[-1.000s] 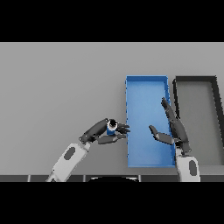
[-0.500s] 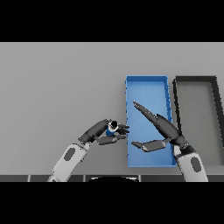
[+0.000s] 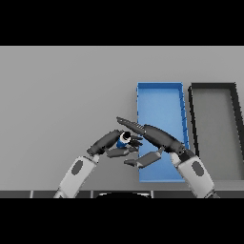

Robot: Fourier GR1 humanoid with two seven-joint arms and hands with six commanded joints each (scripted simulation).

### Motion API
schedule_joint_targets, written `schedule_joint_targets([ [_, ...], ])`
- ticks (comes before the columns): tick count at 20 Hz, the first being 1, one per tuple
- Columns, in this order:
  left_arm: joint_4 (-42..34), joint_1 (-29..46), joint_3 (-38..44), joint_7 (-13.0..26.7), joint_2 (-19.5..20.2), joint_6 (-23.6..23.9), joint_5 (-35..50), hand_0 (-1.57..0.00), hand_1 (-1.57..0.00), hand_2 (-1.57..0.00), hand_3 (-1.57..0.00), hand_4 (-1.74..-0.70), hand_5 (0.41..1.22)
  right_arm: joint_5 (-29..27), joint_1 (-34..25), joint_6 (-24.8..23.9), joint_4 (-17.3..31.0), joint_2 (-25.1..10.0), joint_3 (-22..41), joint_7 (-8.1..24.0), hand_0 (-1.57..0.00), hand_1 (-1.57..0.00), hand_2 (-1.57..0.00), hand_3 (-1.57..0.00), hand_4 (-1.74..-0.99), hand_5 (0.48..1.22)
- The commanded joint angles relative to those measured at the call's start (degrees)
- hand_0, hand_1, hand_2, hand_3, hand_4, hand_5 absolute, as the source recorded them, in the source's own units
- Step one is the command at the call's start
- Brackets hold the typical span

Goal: Pick up the blue pipe and place it into the blue bin.

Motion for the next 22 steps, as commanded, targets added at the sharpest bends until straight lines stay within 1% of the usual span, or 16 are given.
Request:
schedule_joint_targets([
  [1, -0.09, -0.48, 0.69, 0.19, -0.10, -0.44, 0.58, -1.57, -1.57, -1.57, -1.57, -1.48, 1.221, 0.45, -1.50, 0.61, 2.47, 0.75, 0.27, 0.37, 0.00, 0.00, 0.00, 0.00, -1.195, 0.513],
  [4, -0.46, 0.06, 1.76, 0.19, -0.43, -2.59, 2.44, -1.57, -1.57, -1.57, -1.57, -1.47, 1.221, -0.12, -5.18, 1.17, 5.20, 3.44, 1.61, 1.46, 0.00, 0.00, 0.00, 0.00, -1.200, 0.514],
  [5, -0.24, -0.38, 2.07, 1.44, -0.88, -2.93, 2.70, -1.57, -1.57, -1.57, -1.57, -1.46, 1.221, -0.50, -6.67, 1.54, 5.98, 3.94, 1.83, 2.20, 0.00, 0.00, 0.00, 0.00, -1.208, 0.512],
  [7, 0.55, -0.23, 1.95, -1.29, -1.05, -3.33, 1.02, -1.57, -1.57, -1.57, -1.57, -1.46, 1.221, -0.23, -7.30, 2.35, 7.39, 5.00, 2.77, 2.26, 0.00, -0.03, -0.05, -0.01, -1.215, 0.513],
  [8, 0.28, -0.07, 2.16, -1.14, -1.44, -4.01, 1.90, -1.57, -1.57, -1.57, -1.57, -1.46, 1.221, -0.51, -8.15, 2.50, 7.99, 5.39, 2.89, 2.11, -0.02, -0.11, -0.13, -0.05, -1.222, 0.517],
  [9, 0.01, -0.03, 2.05, 0.56, -1.82, -3.27, 1.09, -1.57, -1.57, -1.57, -1.57, -1.51, 1.221, -0.21, -9.04, 2.65, 9.18, 5.91, 3.05, 2.37, -0.17, -0.24, -0.25, -0.14, -1.255, 0.519],
  [10, 0.40, 0.21, 2.46, 1.33, -1.86, -3.13, 1.08, -1.57, -1.57, -1.54, -1.30, -1.56, 1.221, -0.37, -10.14, 2.93, 10.28, 6.43, 2.95, 3.47, -0.40, -0.44, -0.43, -0.31, -1.303, 0.520],
  [11, 0.13, 0.43, 2.52, 2.12, -2.17, -3.35, 1.77, -1.57, -1.57, -1.53, -1.14, -1.60, 1.221, -0.49, -10.89, 2.96, 10.48, 7.00, 3.16, 4.20, -0.63, -0.65, -0.66, -0.50, -1.383, 0.523],
  [12, -0.13, 0.61, 2.27, 3.11, -2.06, -3.37, 1.20, -1.57, -1.57, -1.54, -1.16, -1.63, 1.221, -0.22, -11.50, 3.28, 11.29, 6.91, 2.75, 3.84, -0.82, -0.84, -0.84, -0.66, -1.446, 0.527],
  [13, 0.04, 0.37, 2.50, 2.48, -2.07, -3.64, 0.85, -1.57, -1.57, -1.54, -1.21, -1.65, 1.221, 0.35, -10.85, 3.79, 11.57, 6.98, 3.22, 1.84, -0.97, -0.98, -0.99, -0.79, -1.496, 0.555],
  [14, 0.07, 0.49, 2.78, 1.48, -1.87, -4.00, 0.74, -1.57, -1.57, -1.55, -1.23, -1.67, 1.221, -0.59, -10.73, 3.72, 12.19, 7.91, 3.27, 1.44, -1.09, -1.10, -1.10, -0.90, -1.537, 0.600],
  [15, 0.16, 0.49, 2.57, 1.51, -2.51, -4.04, 0.70, -1.57, -1.57, -1.55, -1.27, -1.68, 1.221, -2.01, -10.82, 3.44, 12.13, 8.65, 2.86, 1.07, -1.19, -1.19, -1.20, -1.03, -1.513, 0.671],
  [16, 0.32, 0.41, 2.43, 1.58, -2.98, -3.77, 0.06, -1.57, -1.57, -1.56, -1.31, -1.69, 1.221, -2.43, -10.07, 3.17, 11.95, 9.12, 2.94, 0.24, -1.26, -1.27, -1.27, -1.14, -1.495, 0.781],
  [18, 0.47, -0.06, 3.06, 1.44, -3.12, -4.11, -0.13, -1.57, -1.57, -1.56, -1.32, -1.71, 1.221, -0.50, -9.52, 2.94, 11.94, 9.52, 3.17, -2.16, -1.37, -1.38, -1.38, -1.29, -1.475, 0.940],
  [19, 0.49, -0.17, 3.03, 1.24, -3.37, -4.31, -0.35, -1.57, -1.57, -1.55, -1.37, -1.72, 1.221, 0.92, -9.44, 3.20, 11.77, 9.60, 3.57, -4.31, -1.41, -1.42, -1.42, -1.35, -1.474, 0.996],
  [22, 1.09, 0.30, 3.30, -0.83, -3.90, -4.10, -1.31, -1.57, -1.57, -1.55, -1.42, -1.73, 1.221, 1.93, -8.44, 3.76, 10.71, 9.94, 4.07, -4.38, -1.49, -1.49, -1.49, -1.46, -1.485, 1.106],
])
